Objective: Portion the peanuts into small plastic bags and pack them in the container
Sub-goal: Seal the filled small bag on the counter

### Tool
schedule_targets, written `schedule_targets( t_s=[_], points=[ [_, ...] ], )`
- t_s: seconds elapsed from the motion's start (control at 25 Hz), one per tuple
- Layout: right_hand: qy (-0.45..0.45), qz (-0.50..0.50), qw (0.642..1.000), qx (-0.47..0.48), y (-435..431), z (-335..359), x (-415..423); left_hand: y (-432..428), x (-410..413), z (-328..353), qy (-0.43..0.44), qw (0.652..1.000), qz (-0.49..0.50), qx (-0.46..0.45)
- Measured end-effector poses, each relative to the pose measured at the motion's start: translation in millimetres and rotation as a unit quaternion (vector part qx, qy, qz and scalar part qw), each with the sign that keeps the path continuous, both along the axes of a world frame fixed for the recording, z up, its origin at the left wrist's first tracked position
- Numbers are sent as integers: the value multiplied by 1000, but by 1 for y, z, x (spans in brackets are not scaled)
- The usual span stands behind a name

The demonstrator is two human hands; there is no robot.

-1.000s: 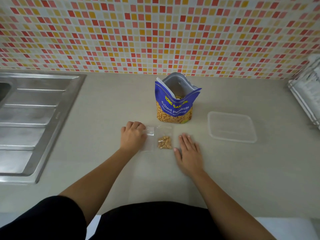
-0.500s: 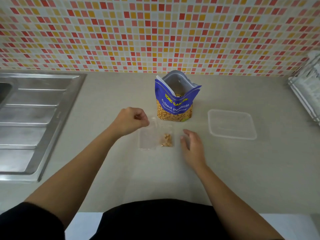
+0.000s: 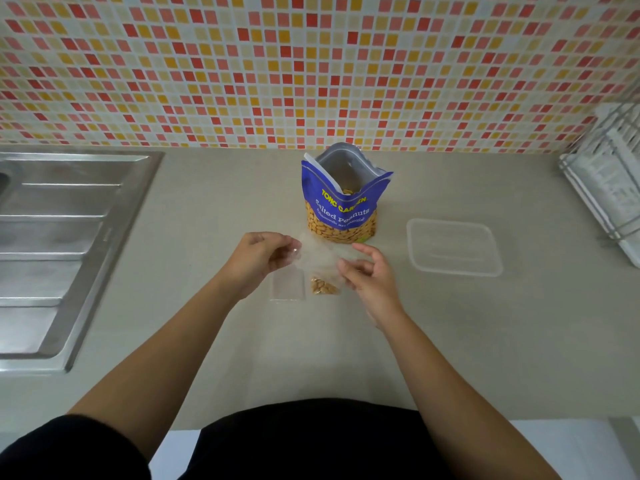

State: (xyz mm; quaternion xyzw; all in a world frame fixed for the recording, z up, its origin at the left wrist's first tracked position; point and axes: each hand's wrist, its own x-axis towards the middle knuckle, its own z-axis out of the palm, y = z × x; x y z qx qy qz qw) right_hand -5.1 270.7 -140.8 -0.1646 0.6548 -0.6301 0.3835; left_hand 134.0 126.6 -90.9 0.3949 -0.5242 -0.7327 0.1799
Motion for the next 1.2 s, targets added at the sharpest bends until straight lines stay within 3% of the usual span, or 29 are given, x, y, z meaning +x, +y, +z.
schedule_targets(
  t_s=[0.32, 0.4, 0.48, 0.56, 0.64, 0.72, 0.88, 1.04, 1.2],
  points=[
    [14, 61, 997, -34, 12, 11, -11, -2, 1, -1, -118, 974, -82, -175],
    [74, 22, 997, 1, 12, 12, -10, 2, -2, 1, -115, 973, -78, -186],
    [189, -38, 981, 25, 12, 14, -10, 5, -5, 4, -89, 984, -52, -143],
    [366, -31, 930, 10, 13, 15, -11, 5, -8, 6, -80, 990, -27, -111],
    [533, 44, 845, 10, 9, 20, -9, 7, -10, 10, -104, 986, -23, -129],
    [613, 97, 783, 38, 1, 24, -6, 10, -13, 13, -109, 982, -21, -151],
    [603, 139, 781, 85, -11, 23, 1, 17, -18, 19, -143, 966, -63, -205],
    [620, 109, 775, 62, -13, 23, 1, 20, -18, 20, -182, 936, -100, -284],
    [575, 133, 804, 74, -10, 24, 0, 23, -20, 20, -210, 898, -132, -364]
  ],
)
